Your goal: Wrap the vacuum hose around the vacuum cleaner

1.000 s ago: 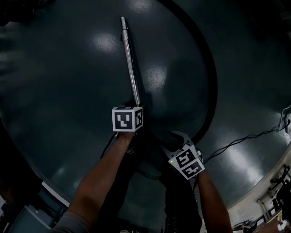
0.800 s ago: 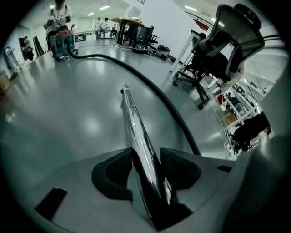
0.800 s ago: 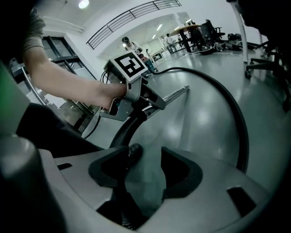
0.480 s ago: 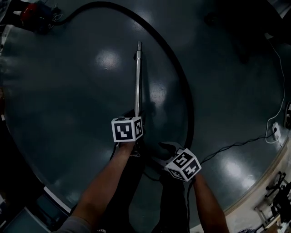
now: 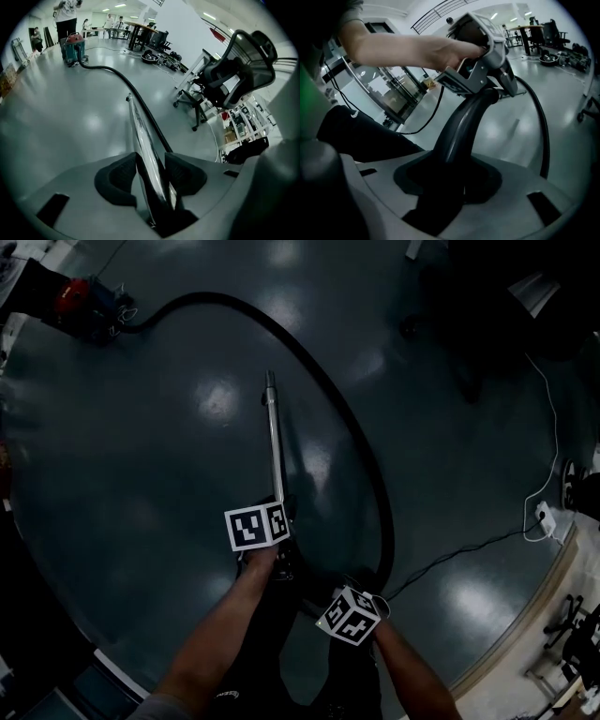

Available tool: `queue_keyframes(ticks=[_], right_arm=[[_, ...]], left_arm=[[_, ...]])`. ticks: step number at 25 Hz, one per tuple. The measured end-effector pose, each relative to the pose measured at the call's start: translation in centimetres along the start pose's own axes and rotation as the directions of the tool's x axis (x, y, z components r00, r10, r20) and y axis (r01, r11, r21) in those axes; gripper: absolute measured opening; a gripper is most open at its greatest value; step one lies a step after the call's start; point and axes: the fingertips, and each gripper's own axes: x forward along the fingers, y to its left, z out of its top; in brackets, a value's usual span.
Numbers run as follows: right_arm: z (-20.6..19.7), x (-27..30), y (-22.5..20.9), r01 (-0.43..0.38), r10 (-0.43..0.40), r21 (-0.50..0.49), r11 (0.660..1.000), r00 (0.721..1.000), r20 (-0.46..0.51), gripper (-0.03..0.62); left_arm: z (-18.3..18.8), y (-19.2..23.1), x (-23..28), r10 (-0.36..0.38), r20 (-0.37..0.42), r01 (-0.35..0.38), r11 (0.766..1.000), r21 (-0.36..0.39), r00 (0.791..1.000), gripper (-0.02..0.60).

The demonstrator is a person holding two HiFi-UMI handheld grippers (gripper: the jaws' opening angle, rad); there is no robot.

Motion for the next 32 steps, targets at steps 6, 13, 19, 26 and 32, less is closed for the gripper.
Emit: queue_keyframes(ticks=[6, 13, 19, 26, 32], right_arm=[[6.5, -8.3, 2.6, -0.041, 0.039, 0.057, 0.998, 0.998, 0.040, 0.163], [13.5, -16.2, 6.4, -0.066, 0.065, 0.063, 0.996, 0.998, 0.014, 0.161], [19.7, -22.1, 10.6, -0.065, 0.062, -0.056, 0.996, 0.997, -0.047, 0.161], [26.0, -27.1, 10.5, -0.034, 0.012, -0.229, 0.973, 0.995, -0.097, 0.158], [28.6, -31.2, 9.5, -0.051, 0.048, -0.212, 0.976, 0.999, -0.018, 0.155]], left_arm=[[4.9, -4.2, -7.8, -0.131, 0.020, 0.131, 0.991, 0.025, 0.991, 0.220], [9.9, -6.7, -17.6, -0.304, 0.014, 0.301, 0.950, 0.085, 0.953, 0.297], [13.1, -6.7, -27.7, -0.385, 0.091, 0.378, 0.922, 0.085, 0.918, 0.330], [18.3, -6.3, -35.6, -0.440, 0.201, 0.431, 0.898, 0.090, 0.875, 0.349], [21.2, -7.9, -41.2, -0.494, 0.208, 0.427, 0.855, 0.294, 0.844, 0.350]])
